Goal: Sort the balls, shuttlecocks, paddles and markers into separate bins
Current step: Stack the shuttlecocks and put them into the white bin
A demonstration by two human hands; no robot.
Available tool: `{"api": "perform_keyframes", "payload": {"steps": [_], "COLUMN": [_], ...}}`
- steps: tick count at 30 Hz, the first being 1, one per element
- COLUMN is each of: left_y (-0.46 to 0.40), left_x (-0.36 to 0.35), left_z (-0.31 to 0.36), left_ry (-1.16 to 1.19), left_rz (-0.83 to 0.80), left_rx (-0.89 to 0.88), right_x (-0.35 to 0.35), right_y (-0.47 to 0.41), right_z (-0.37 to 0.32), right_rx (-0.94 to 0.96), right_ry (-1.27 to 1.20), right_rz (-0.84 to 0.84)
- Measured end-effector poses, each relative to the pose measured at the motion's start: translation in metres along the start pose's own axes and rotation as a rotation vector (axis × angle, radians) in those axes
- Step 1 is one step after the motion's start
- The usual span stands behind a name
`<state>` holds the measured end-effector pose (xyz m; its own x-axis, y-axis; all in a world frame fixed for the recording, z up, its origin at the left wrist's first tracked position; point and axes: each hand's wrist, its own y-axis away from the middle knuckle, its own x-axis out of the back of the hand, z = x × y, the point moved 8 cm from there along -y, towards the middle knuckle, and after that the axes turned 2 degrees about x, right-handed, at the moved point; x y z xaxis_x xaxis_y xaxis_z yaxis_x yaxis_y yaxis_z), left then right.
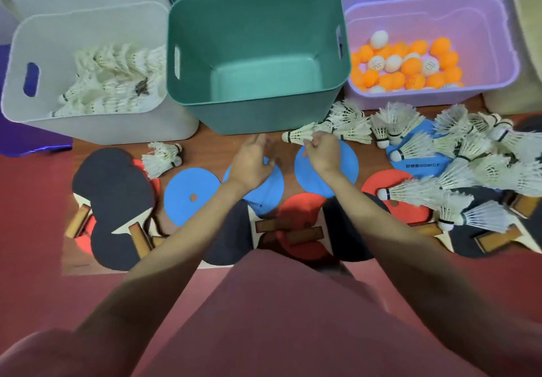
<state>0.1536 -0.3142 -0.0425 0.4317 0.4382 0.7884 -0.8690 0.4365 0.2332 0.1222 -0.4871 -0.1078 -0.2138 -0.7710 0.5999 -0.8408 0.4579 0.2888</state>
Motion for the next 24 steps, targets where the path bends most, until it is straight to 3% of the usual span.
{"api": "perform_keyframes", "payload": {"steps": [2, 9, 14, 17, 20, 22, 24], "left_y": [-0.001, 0.010, 0.013, 0.014, 0.015, 0.016, 0.016], "left_x": [-0.006, -0.037, -0.058, -0.064, -0.063, -0.062, -0.061], "left_z": [0.004, 0.007, 0.009, 0.002, -0.002, -0.002, -0.001], "left_ry": [0.014, 0.029, -0.003, 0.017, 0.057, 0.087, 0.119], "left_rz": [0.007, -0.075, -0.119, -0.106, -0.072, -0.046, -0.022], "left_rx": [0.007, 0.020, 0.085, 0.181, 0.229, 0.243, 0.249], "right_x": [0.004, 0.011, 0.019, 0.039, 0.077, 0.098, 0.106], "right_y": [-0.001, 0.030, 0.041, 0.032, 0.018, 0.013, 0.008], "right_z": [-0.005, -0.006, -0.002, 0.004, 0.020, 0.033, 0.044], "right_rx": [0.057, 0.107, 0.175, 0.189, 0.133, 0.046, -0.037], "right_ry": [-0.014, -0.318, -0.258, -0.158, 0.074, 0.060, 0.049], "right_rz": [-0.023, -0.346, -0.486, -0.325, 0.028, 0.200, 0.255]}}
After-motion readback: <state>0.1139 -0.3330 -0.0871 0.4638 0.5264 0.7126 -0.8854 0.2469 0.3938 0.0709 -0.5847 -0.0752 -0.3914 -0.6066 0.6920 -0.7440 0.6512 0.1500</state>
